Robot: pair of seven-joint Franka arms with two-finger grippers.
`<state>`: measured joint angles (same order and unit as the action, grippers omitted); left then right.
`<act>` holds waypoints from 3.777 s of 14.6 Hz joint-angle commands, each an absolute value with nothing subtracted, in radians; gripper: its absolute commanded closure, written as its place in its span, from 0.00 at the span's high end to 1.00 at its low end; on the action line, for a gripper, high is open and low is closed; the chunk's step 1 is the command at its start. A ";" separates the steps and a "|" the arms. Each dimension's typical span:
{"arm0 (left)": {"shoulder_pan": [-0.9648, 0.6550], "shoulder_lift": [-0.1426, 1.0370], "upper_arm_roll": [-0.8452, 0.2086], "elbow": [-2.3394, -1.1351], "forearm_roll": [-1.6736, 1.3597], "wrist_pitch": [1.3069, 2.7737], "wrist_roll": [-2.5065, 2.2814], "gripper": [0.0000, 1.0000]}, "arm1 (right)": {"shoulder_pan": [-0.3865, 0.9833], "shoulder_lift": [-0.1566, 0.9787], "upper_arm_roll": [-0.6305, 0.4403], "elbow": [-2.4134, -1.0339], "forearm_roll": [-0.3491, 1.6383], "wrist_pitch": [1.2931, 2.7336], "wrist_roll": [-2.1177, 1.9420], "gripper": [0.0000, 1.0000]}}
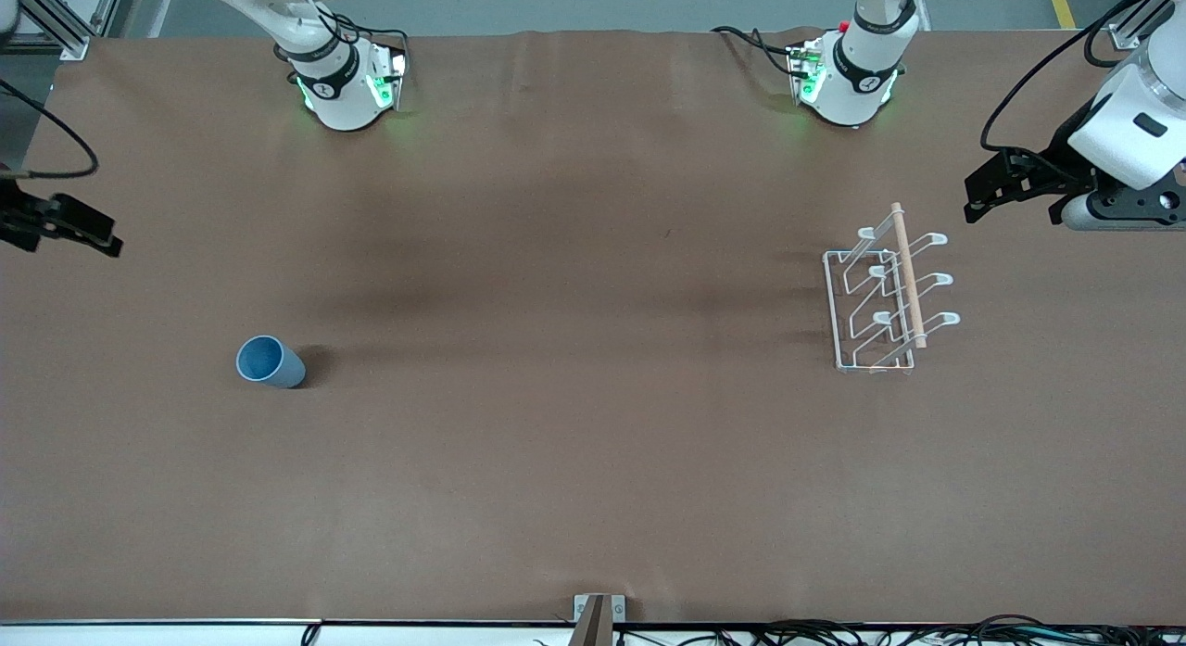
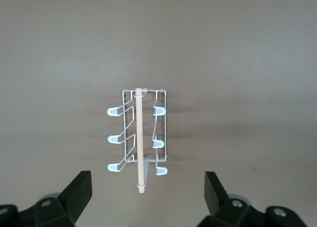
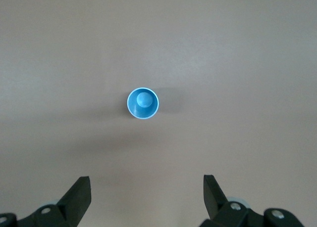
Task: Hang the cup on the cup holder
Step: 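Move the right gripper toward the light blue cup, then lower the right gripper over the blue cup and grip its rim, then lift the blue cup and tilt it sideways with the right gripper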
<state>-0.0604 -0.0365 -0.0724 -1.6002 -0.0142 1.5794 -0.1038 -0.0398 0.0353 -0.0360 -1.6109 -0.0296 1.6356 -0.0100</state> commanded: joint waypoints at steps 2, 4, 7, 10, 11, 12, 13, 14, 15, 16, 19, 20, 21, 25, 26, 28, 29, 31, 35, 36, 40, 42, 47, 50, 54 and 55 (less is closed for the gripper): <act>-0.066 -0.034 -0.072 -1.600 0.000 1.589 -0.114 1.00 | -0.025 0.044 -0.040 -1.828 -0.025 1.859 -0.029 1.00; -0.063 -0.034 -0.072 -1.600 0.000 1.589 -0.114 1.00 | -0.026 0.075 -0.040 -1.908 -0.028 1.984 -0.044 1.00; -0.066 -0.034 -0.072 -1.600 0.000 1.589 -0.114 1.00 | -0.034 0.145 -0.041 -1.989 -0.035 2.162 -0.081 1.00; -0.066 -0.032 -0.072 -1.600 0.000 1.589 -0.114 1.00 | -0.038 0.204 -0.043 -2.104 -0.038 2.394 -0.083 1.00; -0.066 -0.032 -0.072 -1.600 0.000 1.589 -0.114 1.00 | -0.037 0.222 -0.043 -2.123 -0.040 2.439 -0.083 1.00; -0.064 -0.034 -0.072 -1.600 0.000 1.591 -0.112 1.00 | -0.038 0.247 -0.043 -2.126 -0.040 2.463 -0.083 1.00; -0.064 -0.032 -0.072 -1.601 0.000 1.589 -0.112 1.00 | -0.037 0.259 -0.043 -2.125 -0.040 2.471 -0.086 1.00; -0.064 -0.034 -0.072 -1.601 0.000 1.589 -0.113 1.00 | -0.038 0.268 -0.043 -2.123 -0.041 2.473 -0.089 1.00; -0.064 -0.034 -0.072 -1.601 0.000 1.589 -0.112 1.00 | -0.040 0.273 -0.043 -2.123 -0.041 2.474 -0.089 1.00; -0.066 -0.032 -0.072 -1.601 0.000 1.589 -0.112 1.00 | -0.041 0.285 -0.043 -2.123 -0.041 2.494 -0.090 1.00; -0.064 -0.032 -0.072 -1.603 0.000 1.589 -0.114 1.00 | -0.055 0.328 -0.044 -2.125 -0.043 2.554 -0.091 1.00; -0.064 -0.032 -0.074 -1.603 0.000 1.589 -0.112 1.00 | -0.055 0.331 -0.044 -2.125 -0.043 2.556 -0.091 1.00; -0.066 -0.032 -0.074 -1.605 0.000 1.589 -0.113 1.00 | -0.057 0.331 -0.044 -2.126 -0.043 2.556 -0.091 1.00; -0.066 -0.028 -0.074 -1.605 0.000 1.589 -0.112 1.00 | -0.055 0.357 -0.044 -2.129 -0.043 2.571 -0.091 1.00; -0.066 -0.028 -0.075 -1.603 0.000 1.589 -0.113 1.00 | -0.057 0.363 -0.044 -2.129 -0.043 2.572 -0.091 1.00; -0.064 -0.026 -0.075 -1.603 0.000 1.589 -0.103 1.00 | -0.057 0.374 -0.044 -2.129 -0.043 2.574 -0.089 0.92; -0.064 -0.023 -0.075 -1.603 0.000 1.589 -0.101 1.00 | -0.057 0.377 -0.044 -2.128 -0.043 2.573 -0.089 0.81; -0.064 -0.017 -0.075 -1.601 0.000 1.589 -0.097 1.00 | -0.057 0.380 -0.043 -2.128 -0.043 2.569 -0.087 0.51; -0.066 -0.017 -0.078 -1.601 0.000 1.589 -0.097 1.00 | -0.063 0.380 -0.043 -2.122 -0.041 2.557 -0.086 0.00; -0.066 -0.017 -0.078 -1.603 0.000 1.589 -0.097 1.00 | -0.064 0.380 -0.043 -2.118 -0.043 2.557 -0.086 0.00; -0.067 -0.017 -0.080 -1.598 0.000 1.589 -0.097 1.00 | -0.057 0.364 -0.041 -2.041 -0.035 2.388 -0.080 0.01; -0.058 -0.017 -0.080 -1.598 0.000 1.589 -0.094 1.00 | -0.048 0.345 -0.035 -1.938 -0.014 2.195 -0.074 0.00; -0.055 -0.014 -0.078 -1.589 -0.006 1.589 -0.005 1.00 | -0.012 0.296 -0.008 -1.842 0.285 1.950 -0.075 0.00; -0.055 -0.011 -0.078 -1.588 -0.012 1.589 0.069 1.00 | 0.043 0.268 0.006 -1.841 0.440 1.878 -0.075 0.00; -0.067 0.003 -0.081 -1.574 -0.027 1.589 0.343 1.00 | 0.107 0.270 0.006 -1.841 0.778 1.749 -0.081 0.00; -0.067 0.005 -0.081 -1.572 -0.072 1.591 0.421 1.00 | 0.118 0.271 0.006 -1.842 0.837 1.718 -0.081 0.00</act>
<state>-0.0636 -0.0113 -0.0793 -1.5981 -0.0281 1.5889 0.2940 0.1015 0.2876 0.0103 -1.8264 0.7241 1.7663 -0.0797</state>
